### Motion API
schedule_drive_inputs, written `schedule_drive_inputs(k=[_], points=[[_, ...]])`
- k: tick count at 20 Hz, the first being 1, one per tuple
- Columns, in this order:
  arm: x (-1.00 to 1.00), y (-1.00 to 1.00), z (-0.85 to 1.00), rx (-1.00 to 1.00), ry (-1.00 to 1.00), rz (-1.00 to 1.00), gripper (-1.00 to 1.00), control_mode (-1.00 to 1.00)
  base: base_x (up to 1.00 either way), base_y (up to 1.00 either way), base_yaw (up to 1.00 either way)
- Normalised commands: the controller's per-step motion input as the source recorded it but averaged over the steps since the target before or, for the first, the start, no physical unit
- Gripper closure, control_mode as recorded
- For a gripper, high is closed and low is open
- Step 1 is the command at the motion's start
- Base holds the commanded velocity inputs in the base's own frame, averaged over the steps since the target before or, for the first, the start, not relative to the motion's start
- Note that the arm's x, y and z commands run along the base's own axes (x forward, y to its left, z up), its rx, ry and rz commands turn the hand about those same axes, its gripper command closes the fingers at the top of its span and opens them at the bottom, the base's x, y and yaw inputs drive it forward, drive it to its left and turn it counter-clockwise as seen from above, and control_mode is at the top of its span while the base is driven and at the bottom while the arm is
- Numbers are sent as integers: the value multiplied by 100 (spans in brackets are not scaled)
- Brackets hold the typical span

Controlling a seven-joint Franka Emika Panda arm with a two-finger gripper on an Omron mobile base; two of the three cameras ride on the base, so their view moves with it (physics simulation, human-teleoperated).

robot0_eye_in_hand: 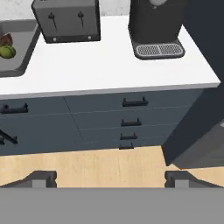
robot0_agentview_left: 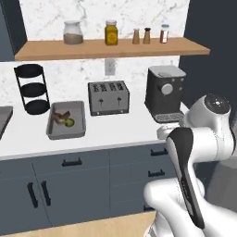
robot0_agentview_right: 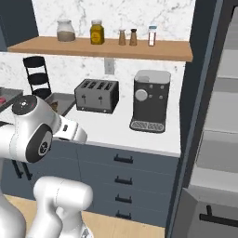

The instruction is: Place one lime and one steak in each tupperware on the nearby counter, to pack two identical lunches.

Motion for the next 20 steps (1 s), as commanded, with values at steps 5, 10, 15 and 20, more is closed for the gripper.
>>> schedule_drive_inputs(k=[5,10,15,20], points=[[0,0,0,0,0,0,-100,100,-47,-97,-2],[0,0,0,0,0,0,-100,100,0,-100,-5],[0,0,0,0,0,0,-100,100,0,-100,-1],[0,0,0,0,0,0,-100,100,2,-85,0]])
